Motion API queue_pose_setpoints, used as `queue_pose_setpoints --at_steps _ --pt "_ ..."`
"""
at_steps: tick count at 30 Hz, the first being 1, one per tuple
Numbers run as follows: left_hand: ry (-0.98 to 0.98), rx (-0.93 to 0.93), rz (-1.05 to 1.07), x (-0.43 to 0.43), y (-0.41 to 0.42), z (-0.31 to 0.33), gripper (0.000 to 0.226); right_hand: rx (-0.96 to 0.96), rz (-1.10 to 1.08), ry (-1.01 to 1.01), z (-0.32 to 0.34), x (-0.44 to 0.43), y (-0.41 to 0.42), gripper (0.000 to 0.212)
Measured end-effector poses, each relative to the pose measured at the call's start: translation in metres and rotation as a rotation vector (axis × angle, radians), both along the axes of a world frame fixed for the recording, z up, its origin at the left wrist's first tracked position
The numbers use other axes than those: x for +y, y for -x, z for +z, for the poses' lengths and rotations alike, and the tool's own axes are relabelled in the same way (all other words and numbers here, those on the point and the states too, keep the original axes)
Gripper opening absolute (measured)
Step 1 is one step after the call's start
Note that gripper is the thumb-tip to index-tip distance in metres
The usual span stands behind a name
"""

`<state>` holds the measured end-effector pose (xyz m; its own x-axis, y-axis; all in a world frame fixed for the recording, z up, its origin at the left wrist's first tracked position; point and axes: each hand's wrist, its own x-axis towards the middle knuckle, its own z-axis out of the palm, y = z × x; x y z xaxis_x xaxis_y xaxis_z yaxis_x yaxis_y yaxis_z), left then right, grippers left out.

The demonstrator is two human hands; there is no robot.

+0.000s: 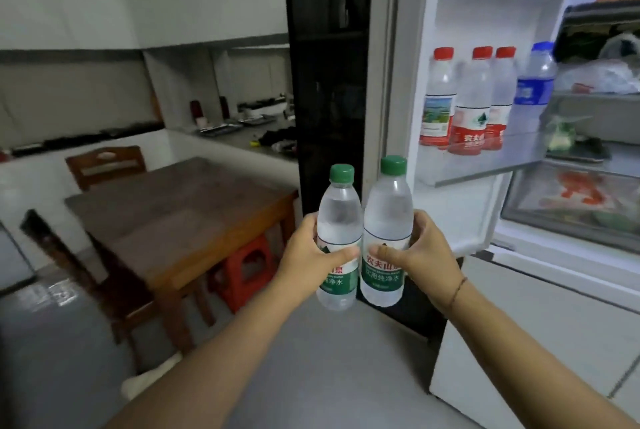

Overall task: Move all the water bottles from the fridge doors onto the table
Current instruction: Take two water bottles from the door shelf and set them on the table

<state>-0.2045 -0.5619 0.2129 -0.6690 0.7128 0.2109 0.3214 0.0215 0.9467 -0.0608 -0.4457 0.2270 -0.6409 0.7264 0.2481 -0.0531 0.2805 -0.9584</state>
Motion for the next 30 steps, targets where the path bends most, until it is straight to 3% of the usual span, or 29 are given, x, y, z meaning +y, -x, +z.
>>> queue_pose_setpoints --at_steps 9,17,21,26,30 --pt "0.013 -0.034 0.231 -0.053 0.130 -0.023 0.054 -0.007 0.161 0.047 -0.024 -0.024 0.160 0.058" --pt "0.006 -0.067 0.337 -0.035 0.276 -0.045 0.057 -0.015 0.236 0.109 -0.049 -0.005 0.324 0.062" --pt "-0.036 -0.071 0.392 -0.019 0.351 -0.048 0.048 0.004 0.244 0.170 -0.055 0.011 0.403 0.062" --pt "-0.050 -0.160 0.434 -0.007 0.440 -0.067 0.074 -0.021 0.222 0.183 -0.066 0.032 0.495 0.063" --pt "-0.051 -0.181 0.419 0.005 0.513 -0.082 0.062 -0.037 0.217 0.177 -0.074 0.051 0.566 0.064"
